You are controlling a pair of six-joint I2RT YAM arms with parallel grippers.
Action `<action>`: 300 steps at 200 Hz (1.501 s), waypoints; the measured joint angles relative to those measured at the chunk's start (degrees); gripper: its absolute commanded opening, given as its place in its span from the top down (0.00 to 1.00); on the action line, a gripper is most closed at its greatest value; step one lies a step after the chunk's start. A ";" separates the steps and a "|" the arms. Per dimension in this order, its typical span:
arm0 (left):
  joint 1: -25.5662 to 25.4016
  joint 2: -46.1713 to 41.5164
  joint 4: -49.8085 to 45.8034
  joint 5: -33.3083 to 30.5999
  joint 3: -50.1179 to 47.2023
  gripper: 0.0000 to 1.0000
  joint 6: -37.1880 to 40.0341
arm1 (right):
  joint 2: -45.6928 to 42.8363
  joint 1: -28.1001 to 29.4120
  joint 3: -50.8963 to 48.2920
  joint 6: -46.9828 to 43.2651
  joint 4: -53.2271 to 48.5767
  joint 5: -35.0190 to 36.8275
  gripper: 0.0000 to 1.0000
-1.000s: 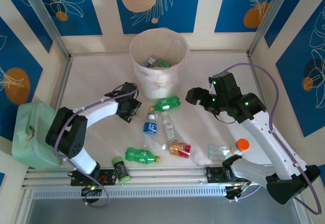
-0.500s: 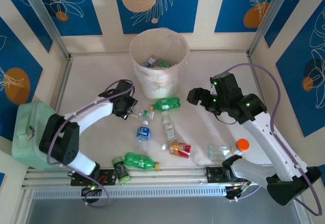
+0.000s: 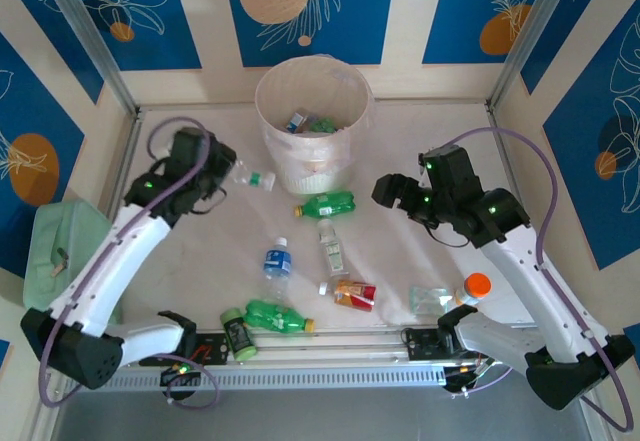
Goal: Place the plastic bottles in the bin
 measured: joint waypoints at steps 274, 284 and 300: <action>-2.47 35.71 -0.61 15.13 46.14 0.14 25.35 | 12.15 16.98 -7.91 2.34 -3.08 2.84 0.05; -2.67 31.23 -0.83 15.08 42.42 0.13 27.87 | 14.69 18.53 -7.45 1.99 -3.02 3.23 0.05; -2.71 22.32 -0.02 14.19 33.53 0.11 31.39 | 18.29 20.76 -6.14 1.46 -3.04 4.00 0.05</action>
